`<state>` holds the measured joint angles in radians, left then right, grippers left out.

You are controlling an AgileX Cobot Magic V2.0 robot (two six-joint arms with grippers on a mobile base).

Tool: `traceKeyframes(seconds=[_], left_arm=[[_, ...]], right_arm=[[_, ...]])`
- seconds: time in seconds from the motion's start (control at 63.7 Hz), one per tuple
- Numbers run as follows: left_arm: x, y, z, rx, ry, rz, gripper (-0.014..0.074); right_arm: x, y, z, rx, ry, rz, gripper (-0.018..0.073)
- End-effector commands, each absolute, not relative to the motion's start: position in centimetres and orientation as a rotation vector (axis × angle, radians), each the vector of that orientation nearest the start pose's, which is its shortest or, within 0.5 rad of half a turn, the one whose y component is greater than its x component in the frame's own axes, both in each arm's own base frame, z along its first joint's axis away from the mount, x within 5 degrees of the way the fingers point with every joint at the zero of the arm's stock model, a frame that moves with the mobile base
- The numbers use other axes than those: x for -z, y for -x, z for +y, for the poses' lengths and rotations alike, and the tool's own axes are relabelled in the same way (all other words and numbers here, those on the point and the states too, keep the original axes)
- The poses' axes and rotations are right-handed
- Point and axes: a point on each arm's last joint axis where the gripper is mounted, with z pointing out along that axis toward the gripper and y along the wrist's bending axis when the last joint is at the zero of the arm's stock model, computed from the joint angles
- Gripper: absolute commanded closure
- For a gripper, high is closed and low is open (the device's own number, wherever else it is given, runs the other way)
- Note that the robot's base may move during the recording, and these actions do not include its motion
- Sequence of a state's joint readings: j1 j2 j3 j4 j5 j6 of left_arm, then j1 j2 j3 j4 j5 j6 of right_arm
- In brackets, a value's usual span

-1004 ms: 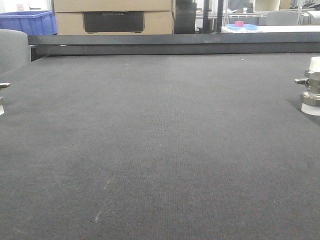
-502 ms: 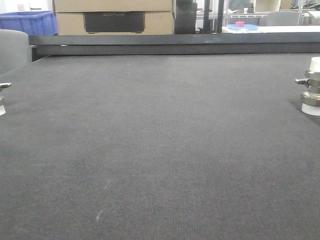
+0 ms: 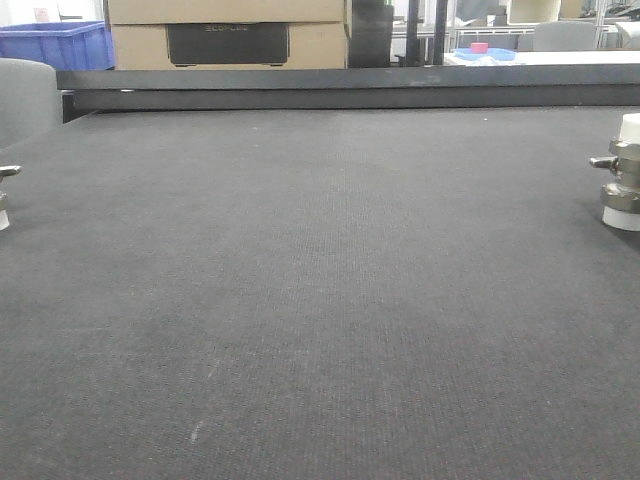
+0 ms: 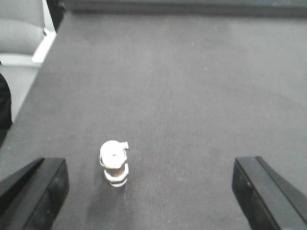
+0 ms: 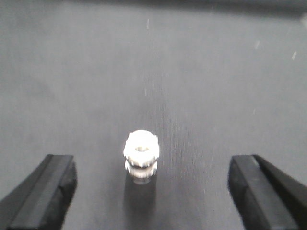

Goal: Place valve from conveyor to right shelf box
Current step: 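Close the left and right grippers around each valve body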

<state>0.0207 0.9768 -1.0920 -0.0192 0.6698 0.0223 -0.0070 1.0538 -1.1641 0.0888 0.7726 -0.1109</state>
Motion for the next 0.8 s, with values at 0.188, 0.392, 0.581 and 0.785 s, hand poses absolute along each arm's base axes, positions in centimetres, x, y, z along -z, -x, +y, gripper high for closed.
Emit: traceKeyframes(seconds=[0.188,0.392,0.581,0.785], left_arm=[[-40.9,-20.6,0.1,0.012,0.011,2.054,-0.0005],[-40.9,-20.6,0.1,0.012,0.011,2.054,-0.0005],[-40.9,-20.6,0.1,0.012,0.011,2.054,-0.0005],[-40.9,-20.6,0.1,0.012,0.011,2.054,-0.0005]], right_arm=[[-41.0,-29.5,0.5,-0.038,0.171,2.458,0.011],[-36.8,-34.7,0.6,-0.076,0.169,2.586,-0.0017],[-31.7,-37.8,0.6,-0.097,0.168,2.715,-0.001],[-27.4,-39.9,0.7,-0.112,0.199,2.806,-0.001]])
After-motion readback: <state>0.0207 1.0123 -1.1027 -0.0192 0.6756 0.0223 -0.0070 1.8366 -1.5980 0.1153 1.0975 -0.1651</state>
